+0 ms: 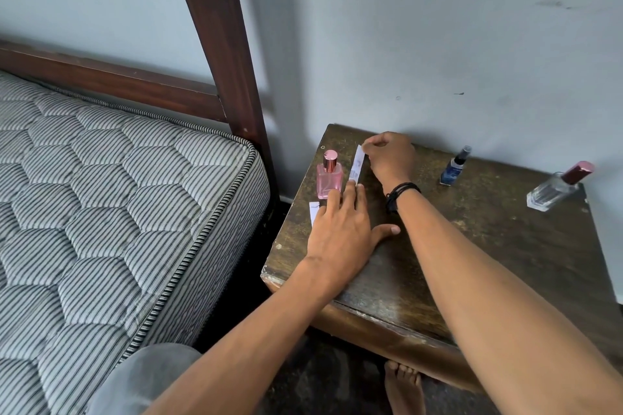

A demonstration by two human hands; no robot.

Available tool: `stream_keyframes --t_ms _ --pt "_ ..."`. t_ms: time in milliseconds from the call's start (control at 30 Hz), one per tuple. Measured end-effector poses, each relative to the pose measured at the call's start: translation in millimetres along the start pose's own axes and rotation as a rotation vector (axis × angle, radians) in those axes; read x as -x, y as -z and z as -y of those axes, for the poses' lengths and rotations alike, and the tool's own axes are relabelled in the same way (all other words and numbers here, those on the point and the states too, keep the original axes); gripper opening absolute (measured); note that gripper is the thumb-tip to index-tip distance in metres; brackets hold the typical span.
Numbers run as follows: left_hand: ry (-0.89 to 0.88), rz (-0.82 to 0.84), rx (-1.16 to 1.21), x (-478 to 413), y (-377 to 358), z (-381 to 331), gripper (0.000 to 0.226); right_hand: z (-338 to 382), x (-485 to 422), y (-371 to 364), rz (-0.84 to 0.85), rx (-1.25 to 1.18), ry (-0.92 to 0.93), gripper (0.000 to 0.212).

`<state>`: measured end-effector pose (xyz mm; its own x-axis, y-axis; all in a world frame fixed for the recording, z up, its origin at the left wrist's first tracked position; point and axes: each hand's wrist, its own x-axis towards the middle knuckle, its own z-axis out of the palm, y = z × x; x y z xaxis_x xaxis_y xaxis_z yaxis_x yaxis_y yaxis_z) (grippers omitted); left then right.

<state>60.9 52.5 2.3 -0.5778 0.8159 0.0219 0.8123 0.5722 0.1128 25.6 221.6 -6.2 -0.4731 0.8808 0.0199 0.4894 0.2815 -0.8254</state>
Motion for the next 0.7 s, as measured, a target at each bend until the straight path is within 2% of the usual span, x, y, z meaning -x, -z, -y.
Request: stream_keyframes --t_ms 333,700 --pt "0.004 -0.003 0.003 1.5 1.5 -1.2 0.099 -0.6 -0.1 -1.2 0.009 -0.03 0.008 0.01" --pt "-0.02 -0.05 0.027 4.8 2.0 -0.9 0.097 0.7 3.4 0.4 -0.027 -0.083 -0.006 0.027"
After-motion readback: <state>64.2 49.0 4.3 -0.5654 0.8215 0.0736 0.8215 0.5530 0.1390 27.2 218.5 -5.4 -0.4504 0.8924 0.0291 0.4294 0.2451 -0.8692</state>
